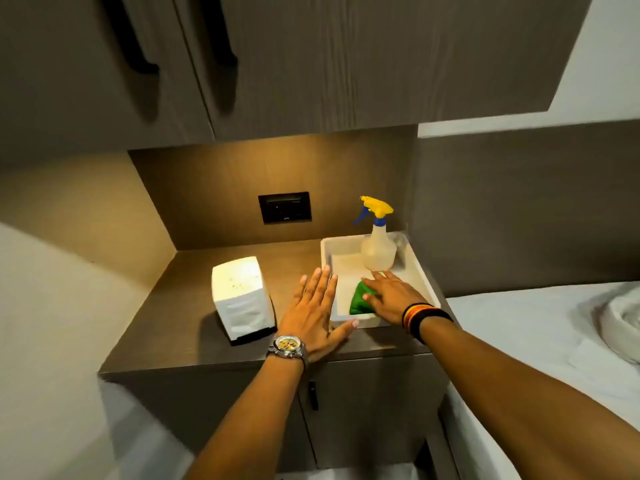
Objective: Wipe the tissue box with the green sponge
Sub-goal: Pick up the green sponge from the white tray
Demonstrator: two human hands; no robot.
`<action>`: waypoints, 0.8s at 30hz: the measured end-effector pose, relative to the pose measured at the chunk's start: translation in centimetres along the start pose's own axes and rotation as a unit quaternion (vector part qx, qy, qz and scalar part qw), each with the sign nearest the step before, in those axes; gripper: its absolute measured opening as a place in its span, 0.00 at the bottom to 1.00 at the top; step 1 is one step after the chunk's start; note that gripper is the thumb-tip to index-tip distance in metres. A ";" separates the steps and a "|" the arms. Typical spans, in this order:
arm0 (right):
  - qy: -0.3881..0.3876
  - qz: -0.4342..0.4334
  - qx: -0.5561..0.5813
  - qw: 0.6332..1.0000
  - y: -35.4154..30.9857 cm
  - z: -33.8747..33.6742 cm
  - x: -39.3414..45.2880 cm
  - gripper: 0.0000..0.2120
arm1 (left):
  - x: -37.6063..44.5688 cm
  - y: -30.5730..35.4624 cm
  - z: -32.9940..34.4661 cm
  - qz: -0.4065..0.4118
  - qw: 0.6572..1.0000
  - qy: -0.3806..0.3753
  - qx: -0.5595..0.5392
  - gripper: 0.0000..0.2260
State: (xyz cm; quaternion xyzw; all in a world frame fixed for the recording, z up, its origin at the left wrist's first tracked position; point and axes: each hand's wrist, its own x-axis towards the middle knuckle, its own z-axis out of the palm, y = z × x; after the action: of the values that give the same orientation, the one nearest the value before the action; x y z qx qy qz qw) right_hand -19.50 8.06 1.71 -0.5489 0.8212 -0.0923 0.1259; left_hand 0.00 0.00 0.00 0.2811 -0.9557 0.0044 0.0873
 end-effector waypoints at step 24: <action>0.097 0.049 0.068 0.992 -2.4 0.5 3.7 0.18 | 0.9 -6.2 -3.3 0.024 0.997 0.069 0.014 0.47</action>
State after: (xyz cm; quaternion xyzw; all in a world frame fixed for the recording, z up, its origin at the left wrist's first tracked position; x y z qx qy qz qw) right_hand -18.57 3.67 1.53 -0.4870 0.8470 -0.1946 0.0866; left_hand 3.14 -5.46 3.12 0.2583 -0.9538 0.0396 0.1485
